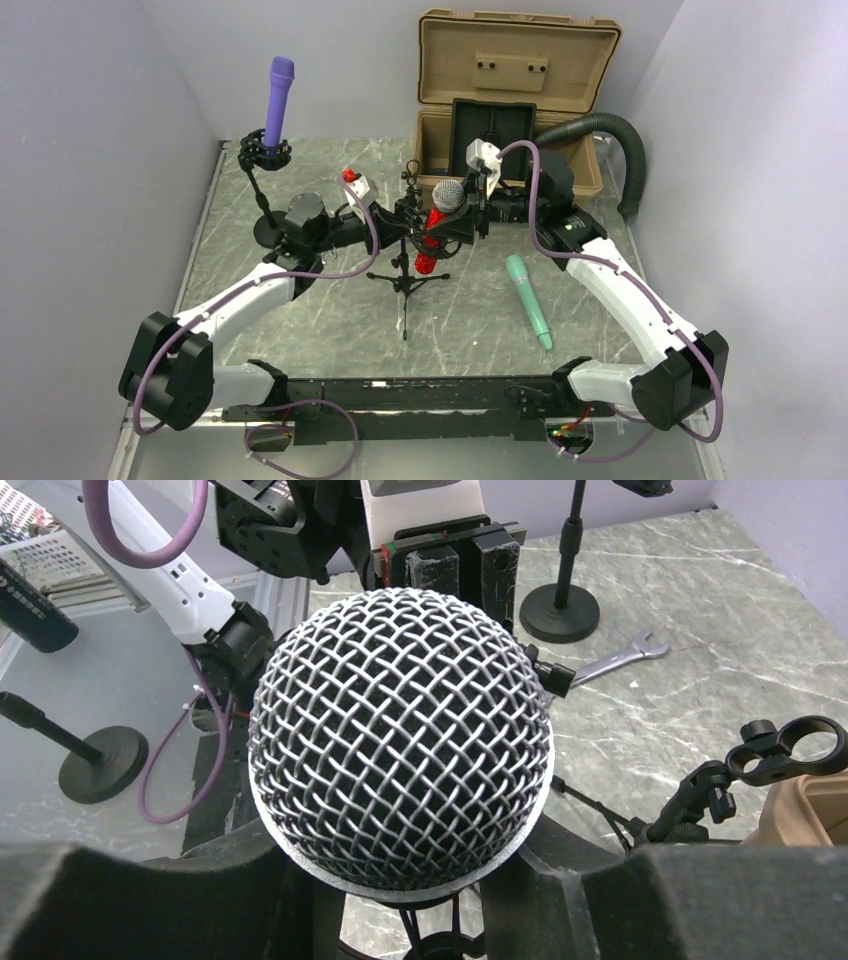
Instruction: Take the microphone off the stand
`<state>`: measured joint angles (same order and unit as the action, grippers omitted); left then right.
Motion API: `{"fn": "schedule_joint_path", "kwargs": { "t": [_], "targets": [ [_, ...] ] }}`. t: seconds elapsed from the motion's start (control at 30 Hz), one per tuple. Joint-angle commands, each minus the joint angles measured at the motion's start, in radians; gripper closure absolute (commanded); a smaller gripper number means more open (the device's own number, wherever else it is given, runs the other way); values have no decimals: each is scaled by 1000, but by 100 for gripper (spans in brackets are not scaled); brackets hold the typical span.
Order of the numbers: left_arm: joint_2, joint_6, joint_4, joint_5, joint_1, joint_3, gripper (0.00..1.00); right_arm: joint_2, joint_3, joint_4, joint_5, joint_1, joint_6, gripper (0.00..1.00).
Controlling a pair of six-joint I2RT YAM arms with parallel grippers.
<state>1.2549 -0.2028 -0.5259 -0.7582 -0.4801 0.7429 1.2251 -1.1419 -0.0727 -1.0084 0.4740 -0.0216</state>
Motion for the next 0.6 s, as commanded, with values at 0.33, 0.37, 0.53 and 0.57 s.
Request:
{"fn": "schedule_joint_path", "kwargs": {
  "t": [0.33, 0.37, 0.53, 0.57],
  "targets": [
    [-36, 189, 103, 98, -55, 25, 100, -78, -47, 4, 26, -20, -44, 100],
    [-34, 208, 107, 106, -59, 24, 100, -83, -49, -1, 25, -23, -46, 100],
    [-16, 214, 83, 121, -64, 9, 100, -113, -52, -21, 17, -37, -62, 100],
    [-13, 211, 75, 120, -64, 3, 100, -120, -52, -23, 15, -41, -63, 100]
  ]
}}
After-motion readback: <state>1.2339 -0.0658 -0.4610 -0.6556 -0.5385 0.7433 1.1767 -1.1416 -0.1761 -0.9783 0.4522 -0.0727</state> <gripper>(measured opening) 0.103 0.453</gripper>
